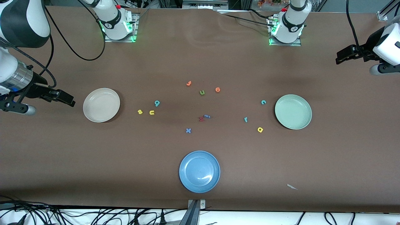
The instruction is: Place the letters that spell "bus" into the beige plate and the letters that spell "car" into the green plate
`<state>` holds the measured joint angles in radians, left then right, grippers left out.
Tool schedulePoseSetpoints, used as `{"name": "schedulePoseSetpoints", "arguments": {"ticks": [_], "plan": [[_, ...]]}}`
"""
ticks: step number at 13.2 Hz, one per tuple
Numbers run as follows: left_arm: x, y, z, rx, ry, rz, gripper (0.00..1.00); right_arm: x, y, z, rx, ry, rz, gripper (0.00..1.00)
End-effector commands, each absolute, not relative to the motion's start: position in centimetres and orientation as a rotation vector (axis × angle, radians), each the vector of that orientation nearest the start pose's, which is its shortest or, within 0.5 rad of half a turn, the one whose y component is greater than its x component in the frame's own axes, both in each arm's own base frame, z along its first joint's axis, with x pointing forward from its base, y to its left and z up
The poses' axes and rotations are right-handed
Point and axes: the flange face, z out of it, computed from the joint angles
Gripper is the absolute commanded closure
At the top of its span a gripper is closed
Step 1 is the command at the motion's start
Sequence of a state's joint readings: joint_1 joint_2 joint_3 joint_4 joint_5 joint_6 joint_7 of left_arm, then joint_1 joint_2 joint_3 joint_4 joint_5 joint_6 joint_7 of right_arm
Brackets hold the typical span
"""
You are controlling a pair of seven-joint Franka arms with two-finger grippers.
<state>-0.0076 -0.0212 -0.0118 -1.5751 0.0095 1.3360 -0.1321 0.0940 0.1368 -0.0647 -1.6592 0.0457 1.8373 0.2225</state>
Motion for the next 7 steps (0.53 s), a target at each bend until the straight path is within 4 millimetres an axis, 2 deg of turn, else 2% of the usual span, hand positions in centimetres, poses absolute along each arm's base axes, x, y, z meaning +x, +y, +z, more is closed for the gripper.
{"name": "schedulePoseSetpoints", "arguments": {"ticks": [1,7], "plan": [[52.49,-0.52,62.34,-3.075,-0.186,0.316,0.00,60.88,2.33,53.25,-3.064,0.294,-0.066,0.00],[52.49,-0.50,62.34,-3.080,-0.185,0.317,0.00,60.84,2.32,53.33,-3.065,0.298,-0.066,0.00]]}}
